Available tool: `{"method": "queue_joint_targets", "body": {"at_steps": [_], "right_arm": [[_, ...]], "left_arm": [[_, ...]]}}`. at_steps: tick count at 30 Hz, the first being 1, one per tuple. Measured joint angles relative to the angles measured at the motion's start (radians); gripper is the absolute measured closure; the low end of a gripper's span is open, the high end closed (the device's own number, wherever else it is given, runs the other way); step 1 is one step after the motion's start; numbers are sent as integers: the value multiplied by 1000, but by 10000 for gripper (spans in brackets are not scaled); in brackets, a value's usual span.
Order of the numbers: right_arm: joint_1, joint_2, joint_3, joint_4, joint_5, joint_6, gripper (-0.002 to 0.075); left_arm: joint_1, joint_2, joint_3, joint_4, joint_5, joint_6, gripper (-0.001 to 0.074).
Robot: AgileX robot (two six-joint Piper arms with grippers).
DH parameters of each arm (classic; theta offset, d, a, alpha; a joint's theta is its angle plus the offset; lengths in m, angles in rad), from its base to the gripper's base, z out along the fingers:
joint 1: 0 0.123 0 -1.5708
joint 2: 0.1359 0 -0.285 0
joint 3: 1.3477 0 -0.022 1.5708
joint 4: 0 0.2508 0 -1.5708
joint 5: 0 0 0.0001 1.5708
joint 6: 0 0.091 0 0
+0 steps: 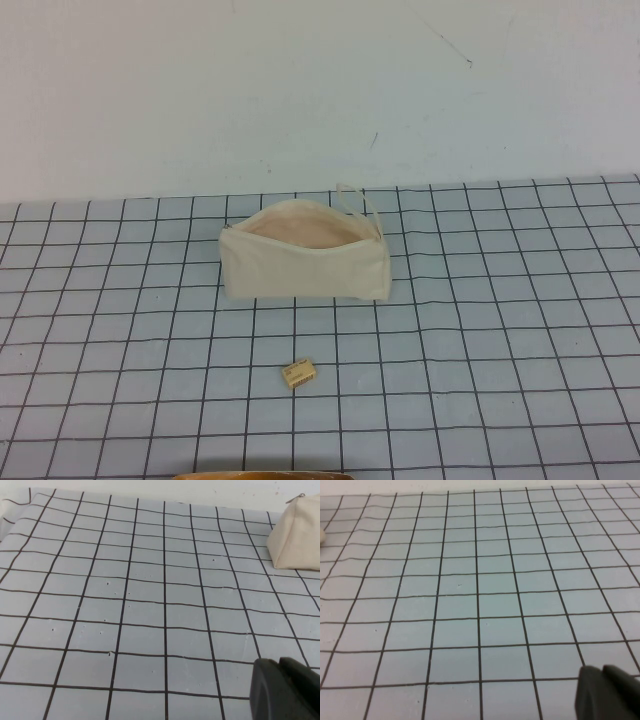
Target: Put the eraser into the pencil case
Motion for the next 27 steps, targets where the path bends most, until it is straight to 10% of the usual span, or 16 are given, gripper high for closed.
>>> {"method": "queue_joint_targets", "body": {"at_steps": [6, 15, 27], "right_arm": [[0, 0, 4, 55, -62, 0, 727], [0, 0, 4, 736, -112, 97, 727], [0, 0, -6, 798, -100, -372, 727]], "left_arm": [[0, 0, 0, 0, 0, 0, 736], [0, 0, 0, 0, 0, 0, 736], [0, 0, 0, 0, 0, 0, 736]]}}
